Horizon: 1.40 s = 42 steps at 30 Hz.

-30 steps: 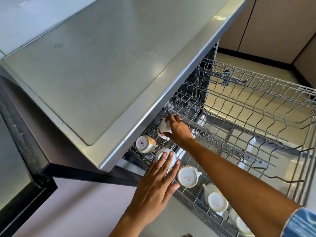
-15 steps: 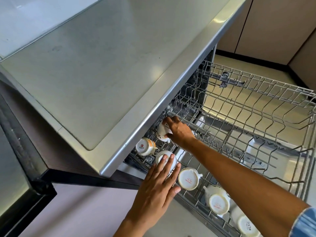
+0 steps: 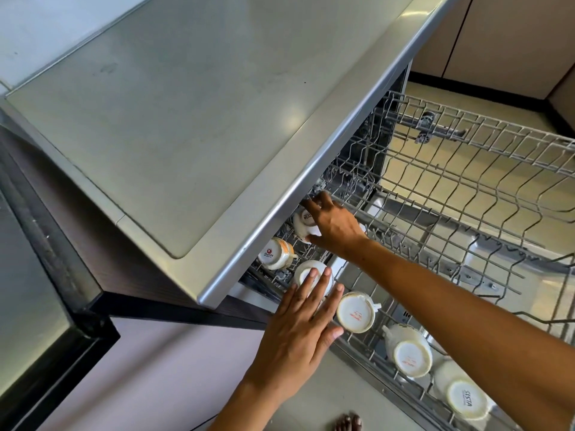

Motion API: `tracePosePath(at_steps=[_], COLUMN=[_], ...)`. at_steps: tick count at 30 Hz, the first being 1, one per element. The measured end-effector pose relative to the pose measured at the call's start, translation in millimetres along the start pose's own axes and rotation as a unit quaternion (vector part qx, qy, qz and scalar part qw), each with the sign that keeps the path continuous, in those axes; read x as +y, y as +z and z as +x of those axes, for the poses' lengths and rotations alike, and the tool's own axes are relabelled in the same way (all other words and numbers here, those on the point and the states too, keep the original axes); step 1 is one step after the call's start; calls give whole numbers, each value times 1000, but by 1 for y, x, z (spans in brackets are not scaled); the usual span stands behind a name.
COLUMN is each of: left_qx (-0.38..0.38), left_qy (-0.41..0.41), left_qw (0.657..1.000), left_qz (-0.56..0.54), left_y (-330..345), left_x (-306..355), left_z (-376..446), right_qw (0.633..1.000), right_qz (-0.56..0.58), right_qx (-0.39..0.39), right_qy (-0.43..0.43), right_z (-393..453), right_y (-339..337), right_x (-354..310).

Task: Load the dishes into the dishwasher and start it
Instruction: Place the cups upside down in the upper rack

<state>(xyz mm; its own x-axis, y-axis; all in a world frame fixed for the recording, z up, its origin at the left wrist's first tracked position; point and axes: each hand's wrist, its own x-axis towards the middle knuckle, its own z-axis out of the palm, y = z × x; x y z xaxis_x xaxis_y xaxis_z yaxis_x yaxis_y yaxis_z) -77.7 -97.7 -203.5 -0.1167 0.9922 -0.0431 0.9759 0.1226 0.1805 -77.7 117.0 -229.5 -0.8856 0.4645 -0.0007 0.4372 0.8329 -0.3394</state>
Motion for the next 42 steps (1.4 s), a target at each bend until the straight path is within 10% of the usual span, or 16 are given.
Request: tracePosePath(at_steps=[13,42], left_qx=[-22,-5], left_qy=[31,18], left_qw=[998,1000], left_qz=[-44,-23], left_y=[-12,-6], left_x=[-8,-10], left_z=[3,10], right_qw=[976,994], right_qz=[206,23], right_qx=[52,-95], right_qy=[48,-57], right_z=[-3,4], right_y=[-27,19], right_x=[13,36])
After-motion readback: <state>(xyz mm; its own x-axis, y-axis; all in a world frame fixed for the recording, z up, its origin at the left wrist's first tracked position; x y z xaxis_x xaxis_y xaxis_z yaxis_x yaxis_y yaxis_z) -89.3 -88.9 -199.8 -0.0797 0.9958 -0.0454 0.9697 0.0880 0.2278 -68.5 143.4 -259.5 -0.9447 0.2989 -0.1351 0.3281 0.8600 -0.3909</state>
